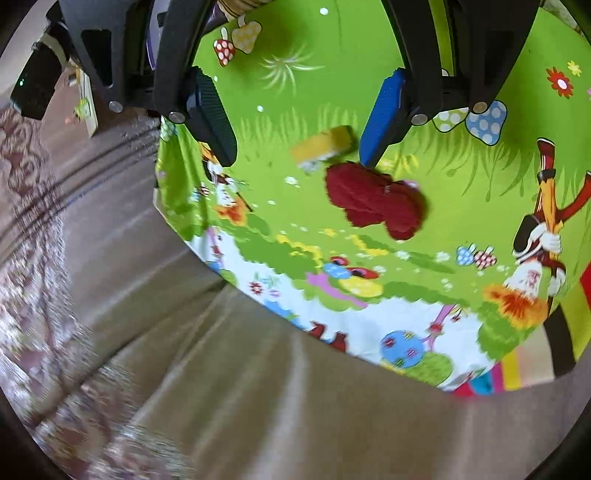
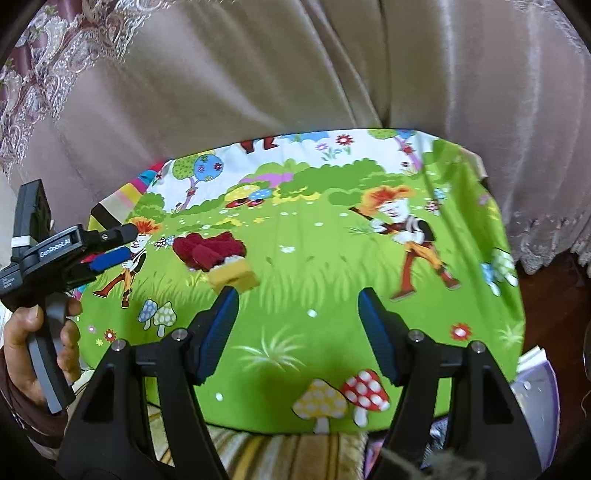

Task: Organize soft objects
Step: 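Move both tools back to the red glove and yellow sponge on the bed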

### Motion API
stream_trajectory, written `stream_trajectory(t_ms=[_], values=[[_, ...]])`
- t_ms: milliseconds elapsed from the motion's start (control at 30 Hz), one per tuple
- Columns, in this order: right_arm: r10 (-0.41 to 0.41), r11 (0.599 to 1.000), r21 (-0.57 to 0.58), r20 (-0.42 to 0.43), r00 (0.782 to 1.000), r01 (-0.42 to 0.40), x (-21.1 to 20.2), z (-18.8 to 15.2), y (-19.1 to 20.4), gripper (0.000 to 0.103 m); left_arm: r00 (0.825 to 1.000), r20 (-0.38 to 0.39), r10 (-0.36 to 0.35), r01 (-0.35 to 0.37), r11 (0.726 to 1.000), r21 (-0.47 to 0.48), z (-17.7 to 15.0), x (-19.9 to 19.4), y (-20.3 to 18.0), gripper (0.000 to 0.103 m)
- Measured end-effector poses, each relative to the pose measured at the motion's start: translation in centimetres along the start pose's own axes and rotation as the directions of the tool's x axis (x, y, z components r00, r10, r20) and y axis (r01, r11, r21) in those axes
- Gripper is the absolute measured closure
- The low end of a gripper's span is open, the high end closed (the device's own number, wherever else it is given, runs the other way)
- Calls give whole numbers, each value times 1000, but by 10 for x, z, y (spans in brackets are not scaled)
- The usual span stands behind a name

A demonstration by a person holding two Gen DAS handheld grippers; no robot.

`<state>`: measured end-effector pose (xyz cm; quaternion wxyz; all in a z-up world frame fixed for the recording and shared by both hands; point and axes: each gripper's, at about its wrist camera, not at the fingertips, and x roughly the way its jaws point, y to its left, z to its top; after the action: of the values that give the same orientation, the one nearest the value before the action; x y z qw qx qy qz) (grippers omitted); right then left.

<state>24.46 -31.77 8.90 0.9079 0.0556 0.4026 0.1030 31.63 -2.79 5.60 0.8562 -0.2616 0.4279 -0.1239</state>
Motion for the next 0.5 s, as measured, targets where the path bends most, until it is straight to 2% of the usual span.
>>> stream_trajectory(t_ms=[200,400,500], values=[[36,997,-71,-27,999,-38,44,9,26,18,998,-56,23,-31,988,-151,8,31,40,33],[58,980,-184,-80,995,-72,96,7,55,16,993,-112,41,-73,950,-302,14,68,76,33],[69,968,-234,-105,992,-92,119,5,67,16,990,-138,41,-87,936,-342,16,86,88,33]])
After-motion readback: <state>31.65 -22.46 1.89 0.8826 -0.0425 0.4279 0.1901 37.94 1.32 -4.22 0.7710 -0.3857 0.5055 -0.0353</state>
